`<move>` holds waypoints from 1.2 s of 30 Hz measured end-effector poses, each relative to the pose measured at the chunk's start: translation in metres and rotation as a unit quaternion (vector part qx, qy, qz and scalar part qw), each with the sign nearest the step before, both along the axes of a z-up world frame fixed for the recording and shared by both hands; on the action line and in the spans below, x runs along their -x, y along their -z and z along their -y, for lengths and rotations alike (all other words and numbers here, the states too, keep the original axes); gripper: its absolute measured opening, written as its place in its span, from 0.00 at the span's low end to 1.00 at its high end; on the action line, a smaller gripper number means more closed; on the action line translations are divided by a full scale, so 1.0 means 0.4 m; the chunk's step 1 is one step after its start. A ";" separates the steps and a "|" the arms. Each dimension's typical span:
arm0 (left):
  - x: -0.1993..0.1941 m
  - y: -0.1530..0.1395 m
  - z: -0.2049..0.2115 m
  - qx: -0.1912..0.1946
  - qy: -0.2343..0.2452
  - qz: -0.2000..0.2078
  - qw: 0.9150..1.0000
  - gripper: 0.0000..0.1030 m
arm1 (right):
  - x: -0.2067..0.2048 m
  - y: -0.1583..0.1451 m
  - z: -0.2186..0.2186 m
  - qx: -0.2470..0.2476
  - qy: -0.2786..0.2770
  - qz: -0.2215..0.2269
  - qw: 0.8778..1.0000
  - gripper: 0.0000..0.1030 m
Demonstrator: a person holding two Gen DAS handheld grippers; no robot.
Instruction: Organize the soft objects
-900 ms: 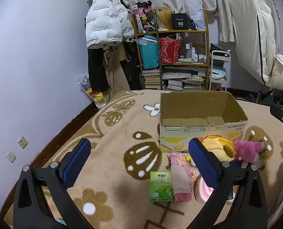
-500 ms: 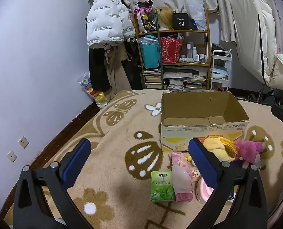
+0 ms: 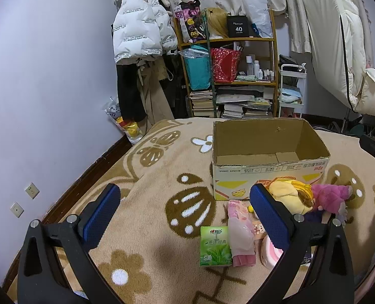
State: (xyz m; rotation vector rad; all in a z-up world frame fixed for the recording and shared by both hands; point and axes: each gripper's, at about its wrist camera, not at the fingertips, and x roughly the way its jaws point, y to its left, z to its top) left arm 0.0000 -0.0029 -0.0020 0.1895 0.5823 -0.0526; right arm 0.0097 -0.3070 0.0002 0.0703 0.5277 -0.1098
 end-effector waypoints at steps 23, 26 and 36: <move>-0.001 0.011 -0.008 -0.005 0.002 -0.002 1.000 0.98 | -0.001 0.003 -0.004 0.000 0.001 -0.001 1.000 1.00; -0.002 0.011 -0.009 -0.005 0.002 -0.002 1.000 0.98 | -0.001 0.002 -0.004 0.000 0.001 0.000 1.000 1.00; -0.001 0.013 -0.010 -0.005 0.002 -0.002 1.000 0.98 | 0.000 0.001 -0.005 0.000 0.000 0.000 1.000 1.00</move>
